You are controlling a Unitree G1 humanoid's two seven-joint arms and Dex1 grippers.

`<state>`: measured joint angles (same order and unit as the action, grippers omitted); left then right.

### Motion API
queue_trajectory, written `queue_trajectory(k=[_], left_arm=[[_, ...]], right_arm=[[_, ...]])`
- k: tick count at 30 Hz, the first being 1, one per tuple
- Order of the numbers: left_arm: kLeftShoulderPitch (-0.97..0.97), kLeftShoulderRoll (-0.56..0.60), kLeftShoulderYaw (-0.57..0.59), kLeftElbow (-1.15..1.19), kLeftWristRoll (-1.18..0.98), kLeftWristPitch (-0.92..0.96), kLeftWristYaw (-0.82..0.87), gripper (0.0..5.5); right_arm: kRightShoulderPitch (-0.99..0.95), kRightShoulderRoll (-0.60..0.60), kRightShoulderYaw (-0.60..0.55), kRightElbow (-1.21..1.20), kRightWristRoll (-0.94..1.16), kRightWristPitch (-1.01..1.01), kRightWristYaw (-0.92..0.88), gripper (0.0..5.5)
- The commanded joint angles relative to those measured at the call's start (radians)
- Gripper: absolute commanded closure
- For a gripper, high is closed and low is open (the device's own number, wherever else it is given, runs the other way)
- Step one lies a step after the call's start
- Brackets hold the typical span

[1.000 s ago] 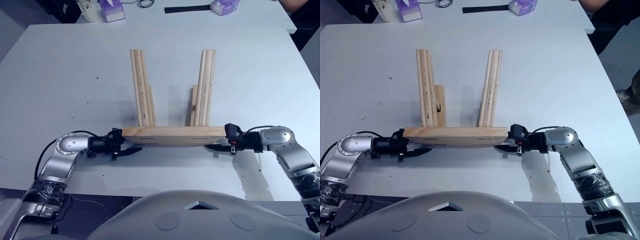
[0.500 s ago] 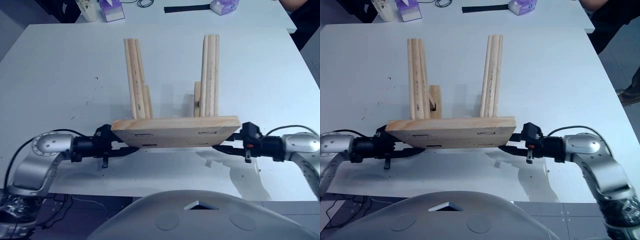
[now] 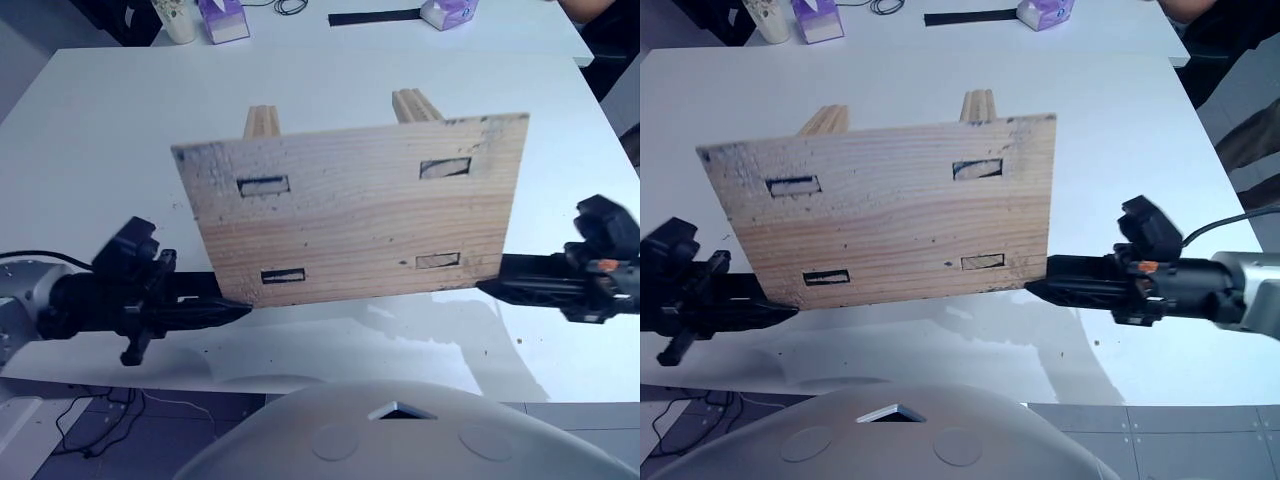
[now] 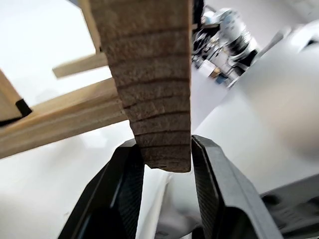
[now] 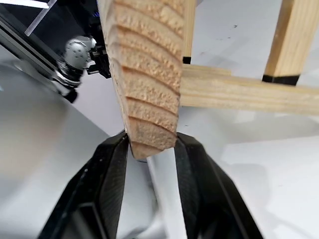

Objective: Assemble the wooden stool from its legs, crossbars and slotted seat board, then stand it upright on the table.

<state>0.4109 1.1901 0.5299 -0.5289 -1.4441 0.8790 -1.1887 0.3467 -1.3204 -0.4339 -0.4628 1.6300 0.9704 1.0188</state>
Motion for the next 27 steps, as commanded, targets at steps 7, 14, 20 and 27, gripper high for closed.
queue_trajectory(k=[7, 14, 20, 27], left_arm=[[-0.154, 0.493, -0.103, 0.34, -0.528, 0.331, 0.302, 4.14], [-0.399, 0.367, -0.44, 0.366, -0.528, 0.331, 0.574, 4.14], [-0.735, 0.145, -0.633, 0.561, -0.528, 0.411, 0.81, 4.14], [-0.86, 0.0, -0.572, 0.602, -0.528, 0.493, 0.73, 4.14]], right_arm=[[0.105, -0.803, -0.016, 0.507, 0.342, 0.436, 0.535, 4.14], [0.573, -0.93, -0.29, 0.644, 0.342, 0.316, 0.45, 4.14], [0.708, -0.859, -0.442, 0.586, 0.342, 0.228, 0.344, 4.14], [0.71, -0.659, -0.407, 0.346, 0.342, 0.014, 0.172, 4.14]])
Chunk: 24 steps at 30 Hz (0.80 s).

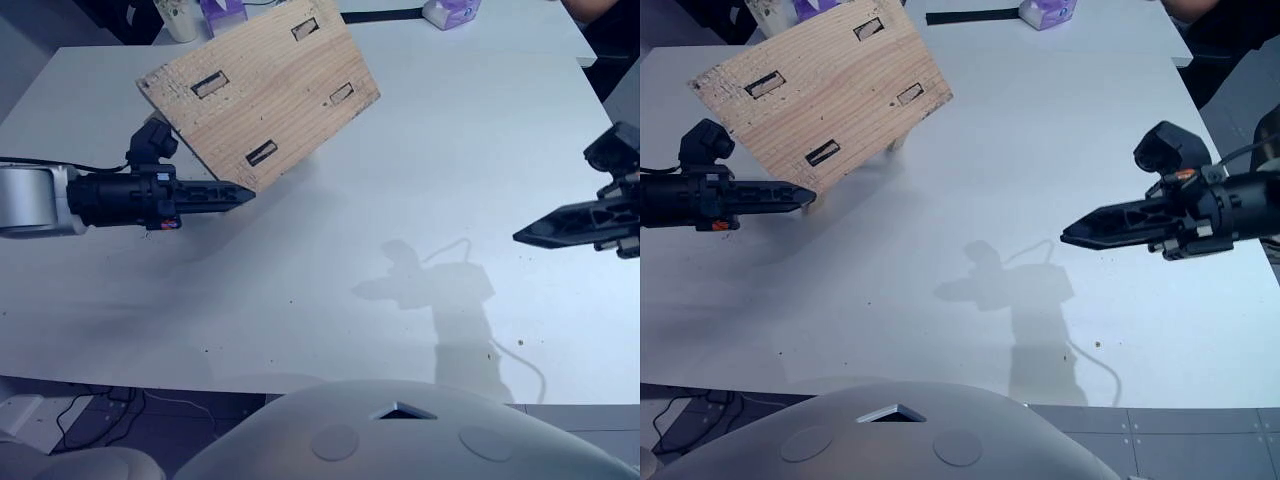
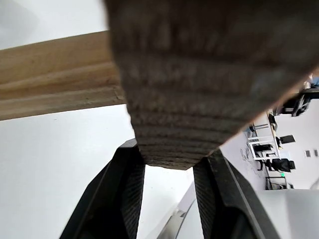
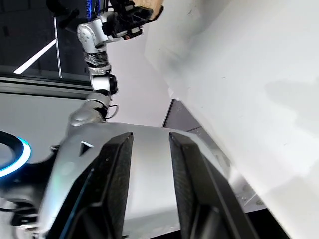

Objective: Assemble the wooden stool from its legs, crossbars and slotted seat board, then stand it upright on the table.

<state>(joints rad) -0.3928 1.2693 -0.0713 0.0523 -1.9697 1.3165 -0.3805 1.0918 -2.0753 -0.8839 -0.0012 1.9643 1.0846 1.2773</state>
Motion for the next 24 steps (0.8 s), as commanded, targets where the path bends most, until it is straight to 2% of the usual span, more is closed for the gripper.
queue_trajectory(k=[1, 3, 6, 9, 14, 15, 24], left_arm=[[-0.073, -0.103, 0.046, 0.021, -0.002, 0.06, -0.101, 4.14], [-0.105, -0.156, 0.076, 0.04, -0.002, 0.069, -0.118, 4.14], [-0.109, -0.207, 0.119, 0.068, -0.002, 0.074, -0.109, 4.14], [0.013, -0.22, 0.164, -0.022, -0.002, 0.03, -0.062, 4.14], [0.196, -0.291, 0.235, -0.137, -0.002, -0.076, 0.116, 4.14], [0.207, -0.31, 0.25, -0.151, -0.002, -0.095, 0.147, 3.84], [0.118, -0.618, 0.421, -0.196, -0.002, -0.218, 0.499, 2.49]], right_arm=[[-0.07, 0.144, 0.081, -0.166, 0.008, -0.141, -0.125, 4.14], [-0.195, 0.255, 0.207, -0.266, 0.008, -0.219, -0.219, 4.14], [-0.595, 0.549, 0.523, -0.394, 0.008, -0.257, -0.481, 4.14], [-0.842, 0.757, 0.675, -0.407, 0.008, -0.225, -0.676, 4.14], [-1.023, 0.938, 0.741, -0.385, 0.008, -0.162, -0.861, 4.14], [-1.045, 0.962, 0.743, -0.381, 0.008, -0.146, -0.884, 4.14], [-1.055, 1.106, 0.706, -0.399, 0.008, -0.085, -1.013, 4.14]])
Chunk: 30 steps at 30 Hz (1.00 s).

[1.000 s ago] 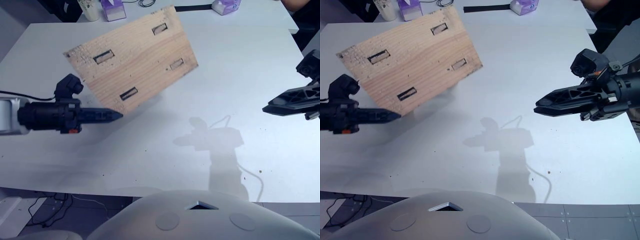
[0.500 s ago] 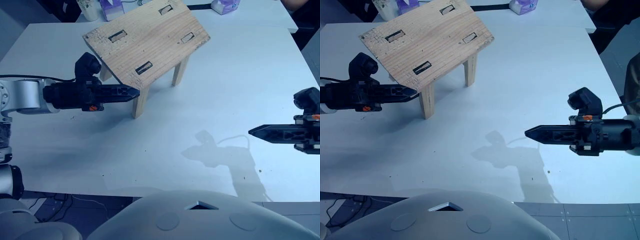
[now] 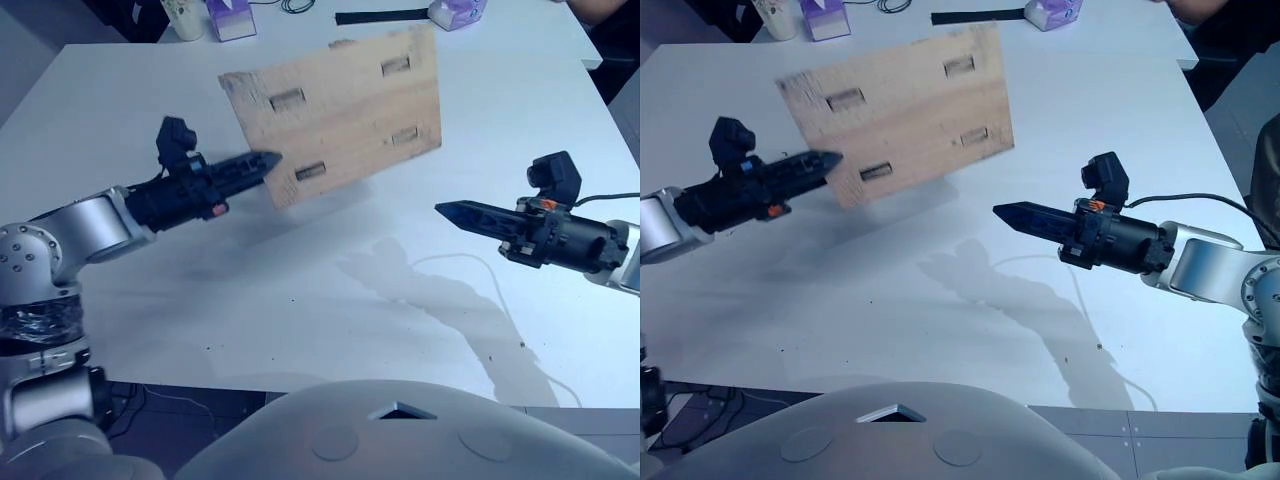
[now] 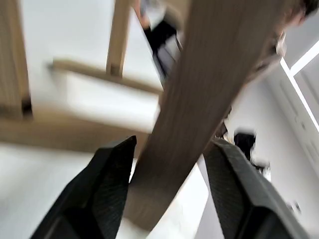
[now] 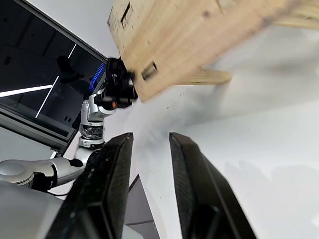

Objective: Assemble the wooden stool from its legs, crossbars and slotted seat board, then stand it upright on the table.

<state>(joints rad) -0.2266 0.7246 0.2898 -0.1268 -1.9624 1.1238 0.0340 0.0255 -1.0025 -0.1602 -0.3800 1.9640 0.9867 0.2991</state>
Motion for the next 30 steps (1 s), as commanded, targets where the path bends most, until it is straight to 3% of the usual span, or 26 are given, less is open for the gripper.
queue_trajectory(k=[1, 6, 9, 11, 14, 16, 20, 30], left_arm=[[-0.04, -0.063, 0.063, -0.017, -0.01, -0.009, 0.081, 2.29], [0.159, 0.1, 0.068, -0.107, -0.003, 0.104, -0.029, 1.6], [0.294, 0.157, 0.103, -0.245, 0.186, 0.121, -0.162, 1.26], [0.376, 0.183, 0.111, -0.369, 0.427, 0.028, -0.314, 1.26], [0.452, 0.265, -0.071, -0.45, 0.935, -0.323, -0.523, 1.23], [0.445, 0.28, -0.224, -0.421, 1.167, -0.492, -0.589, 1.03], [0.343, 0.228, -0.477, -0.153, 1.595, -0.85, -0.611, 0.4], [0.125, 0.024, -0.669, 0.221, 1.837, -1.15, -0.756, 0.34]], right_arm=[[0.024, 0.044, -0.021, -0.03, 0.008, 0.007, -0.047, 4.14], [0.089, 0.025, -0.056, -0.058, 0.008, 0.009, -0.06, 4.14], [0.094, -0.05, -0.099, -0.09, -0.015, 0.021, -0.089, 4.14], [0.083, -0.074, -0.126, -0.107, -0.278, -0.022, 0.012, 4.14], [0.068, -0.122, 0.008, 0.036, -0.763, -0.244, 0.202, 3.96], [-0.025, -0.085, 0.149, 0.198, -1.015, -0.39, 0.231, 3.63], [-0.31, 0.142, 0.384, 0.594, -1.445, -0.695, 0.145, 2.97], [-0.632, 0.531, 0.578, 1.336, -1.873, -1.212, 0.051, 2.79]])
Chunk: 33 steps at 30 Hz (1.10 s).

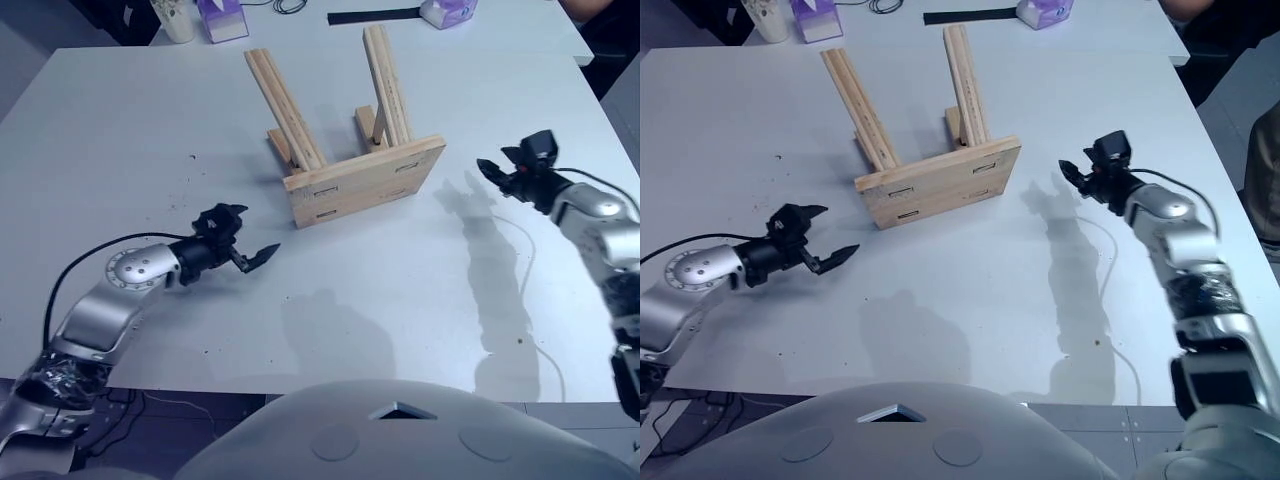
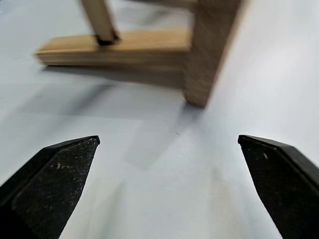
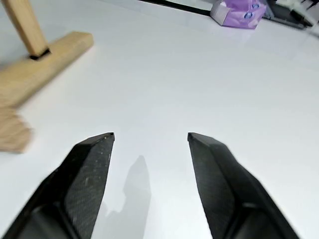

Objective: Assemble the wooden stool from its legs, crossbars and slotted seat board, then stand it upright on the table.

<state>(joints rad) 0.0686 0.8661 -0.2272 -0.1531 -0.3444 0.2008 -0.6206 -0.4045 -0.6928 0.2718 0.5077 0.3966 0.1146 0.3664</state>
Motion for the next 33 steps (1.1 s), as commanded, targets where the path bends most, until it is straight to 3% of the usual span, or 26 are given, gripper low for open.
queue_trajectory(k=[1, 5, 8, 14, 22, 26, 33], left_arm=[[-0.197, -0.15, -0.151, 0.28, 0.222, -0.244, -0.098, 0.34], [-0.253, -0.241, -0.117, 0.361, 0.227, -0.307, -0.069, 0.34], [-0.23, -0.252, -0.094, 0.335, 0.225, -0.329, -0.096, 0.34], [-0.106, -0.146, 0.005, 0.215, 0.188, -0.324, -0.19, 0.34], [0.111, -0.031, 0.096, -0.003, 0.142, -0.309, -0.293, 0.34], [0.069, -0.056, 0.129, 0.083, 0.153, -0.3, -0.285, 0.34], [0.077, -0.068, 0.2, 0.222, 0.137, -0.245, -0.267, 0.53]], right_arm=[[-0.213, 0.253, 0.145, 0.486, -0.315, -0.371, -0.005, 2.79], [-0.221, 0.363, 0.107, 0.572, -0.315, -0.475, 0.11, 2.79], [-0.195, 0.38, 0.064, 0.56, -0.301, -0.539, 0.225, 2.79], [0.055, 0.188, -0.04, 0.067, -0.179, -0.415, 0.467, 2.79], [0.36, 0.019, -0.165, -0.426, -0.139, -0.179, 0.483, 2.79], [0.394, -0.006, -0.196, -0.456, -0.124, -0.105, 0.518, 2.79], [0.333, 0.064, -0.185, -0.4, -0.223, -0.112, 0.429, 2.98]])
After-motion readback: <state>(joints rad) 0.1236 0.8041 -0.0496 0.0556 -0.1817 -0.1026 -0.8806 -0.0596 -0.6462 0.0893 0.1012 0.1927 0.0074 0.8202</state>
